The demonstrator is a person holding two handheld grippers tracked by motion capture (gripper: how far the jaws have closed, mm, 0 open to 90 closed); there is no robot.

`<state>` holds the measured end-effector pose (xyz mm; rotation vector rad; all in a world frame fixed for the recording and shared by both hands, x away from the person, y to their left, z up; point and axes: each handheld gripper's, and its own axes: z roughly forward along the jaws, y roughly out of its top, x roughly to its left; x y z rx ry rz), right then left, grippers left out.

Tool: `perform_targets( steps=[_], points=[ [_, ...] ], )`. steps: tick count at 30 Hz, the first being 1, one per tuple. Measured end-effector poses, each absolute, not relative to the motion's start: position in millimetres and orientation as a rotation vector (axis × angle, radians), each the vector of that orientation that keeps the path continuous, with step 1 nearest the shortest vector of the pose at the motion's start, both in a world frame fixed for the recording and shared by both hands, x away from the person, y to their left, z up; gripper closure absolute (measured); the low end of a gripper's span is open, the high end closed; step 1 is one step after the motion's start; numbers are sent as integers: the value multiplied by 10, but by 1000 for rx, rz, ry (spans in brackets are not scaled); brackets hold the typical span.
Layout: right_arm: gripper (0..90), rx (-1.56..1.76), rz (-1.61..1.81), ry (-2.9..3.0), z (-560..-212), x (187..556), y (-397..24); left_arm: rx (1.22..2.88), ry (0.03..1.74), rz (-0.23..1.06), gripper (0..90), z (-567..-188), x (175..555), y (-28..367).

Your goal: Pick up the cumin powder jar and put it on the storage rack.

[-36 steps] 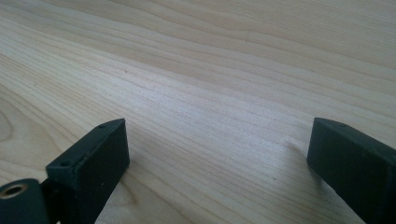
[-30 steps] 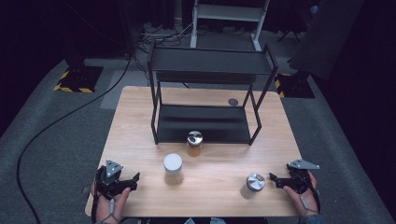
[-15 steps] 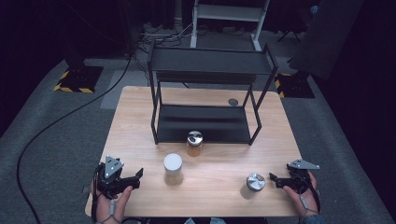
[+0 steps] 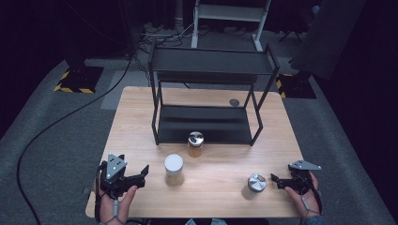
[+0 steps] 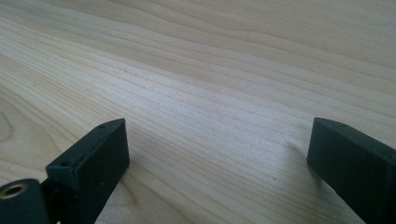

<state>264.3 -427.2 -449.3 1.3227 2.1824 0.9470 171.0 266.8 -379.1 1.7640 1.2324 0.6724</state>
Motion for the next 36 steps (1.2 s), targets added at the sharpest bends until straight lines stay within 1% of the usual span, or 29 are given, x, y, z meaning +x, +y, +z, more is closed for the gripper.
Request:
perform_targets(
  steps=[16,26,29,36],
  points=[
    [56,1323,947,2182,-4493,2643,-4272,1710,1152,711,61,-3661,1638,2439],
    [56,1322,947,2182,-4493,2643,-4272,1702,1122,696,61,-3638,1702,2297],
    [56,1322,947,2182,-4493,2643,-4273,1704,1120,695,78,-3630,1724,2236],
    [56,1323,947,2182,-4493,2642,-4272,1714,1094,678,71,-3621,1779,2108]
  ],
)
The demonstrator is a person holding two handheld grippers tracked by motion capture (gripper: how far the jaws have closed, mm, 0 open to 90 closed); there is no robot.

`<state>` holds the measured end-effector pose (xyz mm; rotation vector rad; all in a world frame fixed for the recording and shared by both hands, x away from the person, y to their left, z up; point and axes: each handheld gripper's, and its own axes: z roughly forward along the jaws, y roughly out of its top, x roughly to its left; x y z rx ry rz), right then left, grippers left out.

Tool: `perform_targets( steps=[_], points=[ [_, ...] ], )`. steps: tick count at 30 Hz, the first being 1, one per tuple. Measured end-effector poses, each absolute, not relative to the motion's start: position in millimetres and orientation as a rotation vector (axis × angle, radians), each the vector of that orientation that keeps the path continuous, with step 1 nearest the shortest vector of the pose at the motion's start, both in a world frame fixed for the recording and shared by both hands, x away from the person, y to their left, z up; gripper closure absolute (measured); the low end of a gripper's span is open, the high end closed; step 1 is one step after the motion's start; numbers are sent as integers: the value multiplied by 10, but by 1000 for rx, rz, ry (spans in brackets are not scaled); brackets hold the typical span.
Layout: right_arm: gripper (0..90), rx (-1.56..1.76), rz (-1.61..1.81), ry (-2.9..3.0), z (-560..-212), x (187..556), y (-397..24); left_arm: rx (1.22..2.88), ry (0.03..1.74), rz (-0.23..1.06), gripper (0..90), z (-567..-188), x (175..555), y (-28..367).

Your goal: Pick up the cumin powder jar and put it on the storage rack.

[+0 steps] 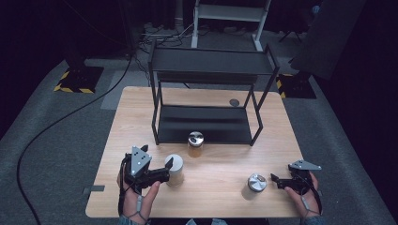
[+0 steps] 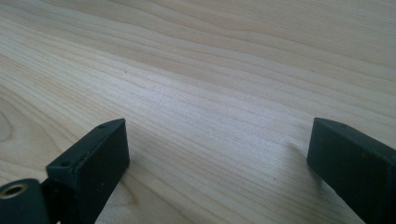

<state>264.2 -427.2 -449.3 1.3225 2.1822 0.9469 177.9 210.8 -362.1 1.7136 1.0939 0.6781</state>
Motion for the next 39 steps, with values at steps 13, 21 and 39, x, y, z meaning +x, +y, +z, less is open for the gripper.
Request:
perform_targets(
  steps=[13,21,39],
  points=[
    [56,1322,947,2183,-4493,2642,-4272,1732,1075,658,67,-3666,1834,1942],
    [57,1321,947,2183,-4493,2642,-4273,1743,1075,655,67,-3730,1862,1862],
    [56,1320,947,2184,-4492,2642,-4274,1771,1090,640,99,-3956,1905,1771]
  ],
)
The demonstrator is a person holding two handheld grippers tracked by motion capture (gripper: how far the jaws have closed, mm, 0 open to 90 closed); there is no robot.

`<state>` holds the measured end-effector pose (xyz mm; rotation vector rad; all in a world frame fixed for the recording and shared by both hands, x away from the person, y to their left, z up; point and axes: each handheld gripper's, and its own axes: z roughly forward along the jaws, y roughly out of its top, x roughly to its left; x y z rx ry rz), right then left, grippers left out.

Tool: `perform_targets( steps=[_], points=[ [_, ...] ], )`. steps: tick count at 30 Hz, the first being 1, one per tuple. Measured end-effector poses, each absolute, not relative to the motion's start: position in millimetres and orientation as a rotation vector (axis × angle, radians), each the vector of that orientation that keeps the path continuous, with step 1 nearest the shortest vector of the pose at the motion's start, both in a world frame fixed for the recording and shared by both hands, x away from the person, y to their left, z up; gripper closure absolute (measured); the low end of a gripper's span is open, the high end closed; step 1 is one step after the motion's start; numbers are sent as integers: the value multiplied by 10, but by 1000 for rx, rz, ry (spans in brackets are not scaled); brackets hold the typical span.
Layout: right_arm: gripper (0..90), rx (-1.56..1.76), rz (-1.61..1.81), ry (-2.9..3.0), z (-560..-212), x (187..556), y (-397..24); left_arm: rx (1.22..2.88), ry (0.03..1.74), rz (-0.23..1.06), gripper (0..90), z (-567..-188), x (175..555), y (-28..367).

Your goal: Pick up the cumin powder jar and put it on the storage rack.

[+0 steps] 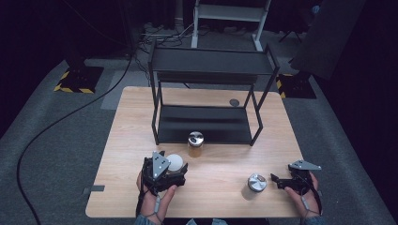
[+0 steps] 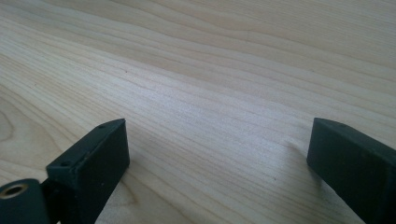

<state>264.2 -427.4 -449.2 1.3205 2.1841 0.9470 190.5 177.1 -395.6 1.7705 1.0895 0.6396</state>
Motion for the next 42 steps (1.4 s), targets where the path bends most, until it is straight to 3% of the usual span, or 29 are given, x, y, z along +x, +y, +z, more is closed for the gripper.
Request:
perform_targets(
  steps=[15,18,19,23,42],
  points=[
    [57,1320,947,2184,-4493,2642,-4274,1783,1131,639,161,-4112,1913,1713],
    [57,1320,947,2184,-4493,2642,-4273,1796,1137,646,196,-4130,1920,1689],
    [56,1321,947,2184,-4493,2642,-4273,1805,1133,650,252,-4133,1923,1683],
    [58,1321,947,2184,-4493,2641,-4273,1816,1120,687,331,-4168,1898,1618],
    [59,1322,947,2182,-4493,2637,-4271,1828,1135,668,336,-4060,1907,1640]
  ],
)
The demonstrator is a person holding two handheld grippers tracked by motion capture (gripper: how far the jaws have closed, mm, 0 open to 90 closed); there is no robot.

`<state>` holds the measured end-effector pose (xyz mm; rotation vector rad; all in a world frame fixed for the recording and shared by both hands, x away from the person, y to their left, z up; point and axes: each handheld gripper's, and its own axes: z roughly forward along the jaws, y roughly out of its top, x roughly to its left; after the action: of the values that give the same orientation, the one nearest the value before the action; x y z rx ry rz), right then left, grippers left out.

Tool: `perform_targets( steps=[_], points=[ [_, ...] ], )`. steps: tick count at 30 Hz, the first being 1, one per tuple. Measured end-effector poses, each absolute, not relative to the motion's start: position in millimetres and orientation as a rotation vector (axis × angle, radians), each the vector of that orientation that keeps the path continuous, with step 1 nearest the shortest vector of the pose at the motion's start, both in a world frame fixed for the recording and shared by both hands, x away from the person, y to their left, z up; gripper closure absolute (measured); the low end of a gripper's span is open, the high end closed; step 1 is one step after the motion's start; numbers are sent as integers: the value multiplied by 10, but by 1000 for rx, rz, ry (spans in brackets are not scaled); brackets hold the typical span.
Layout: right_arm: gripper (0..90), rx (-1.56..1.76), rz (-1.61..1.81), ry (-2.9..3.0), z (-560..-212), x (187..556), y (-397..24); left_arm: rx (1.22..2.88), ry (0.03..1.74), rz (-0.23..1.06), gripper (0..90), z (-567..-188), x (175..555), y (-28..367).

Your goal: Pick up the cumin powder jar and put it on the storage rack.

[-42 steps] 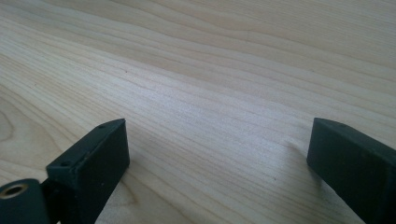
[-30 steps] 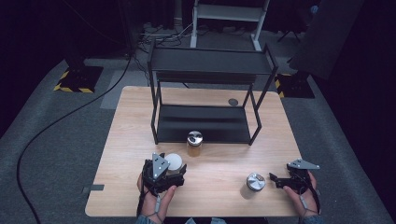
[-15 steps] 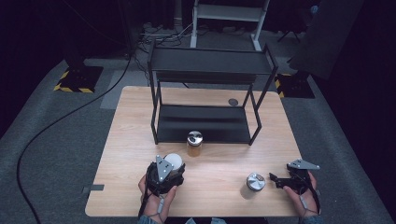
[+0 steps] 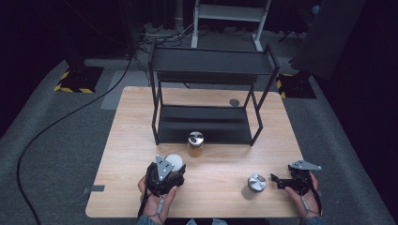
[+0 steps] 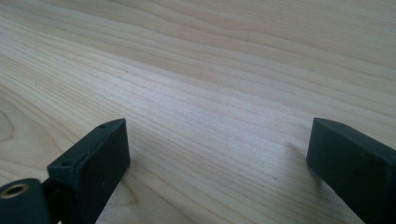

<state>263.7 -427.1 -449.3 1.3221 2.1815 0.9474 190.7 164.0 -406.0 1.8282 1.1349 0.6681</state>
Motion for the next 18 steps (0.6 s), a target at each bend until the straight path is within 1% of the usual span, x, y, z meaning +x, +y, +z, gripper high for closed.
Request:
perform_targets(
  steps=[12,18],
  points=[
    [59,1323,948,2181,-4493,2637,-4272,1836,1115,688,336,-3789,1949,1699],
    [59,1322,948,2181,-4494,2637,-4272,1845,1101,675,336,-3658,2027,1744]
  ],
)
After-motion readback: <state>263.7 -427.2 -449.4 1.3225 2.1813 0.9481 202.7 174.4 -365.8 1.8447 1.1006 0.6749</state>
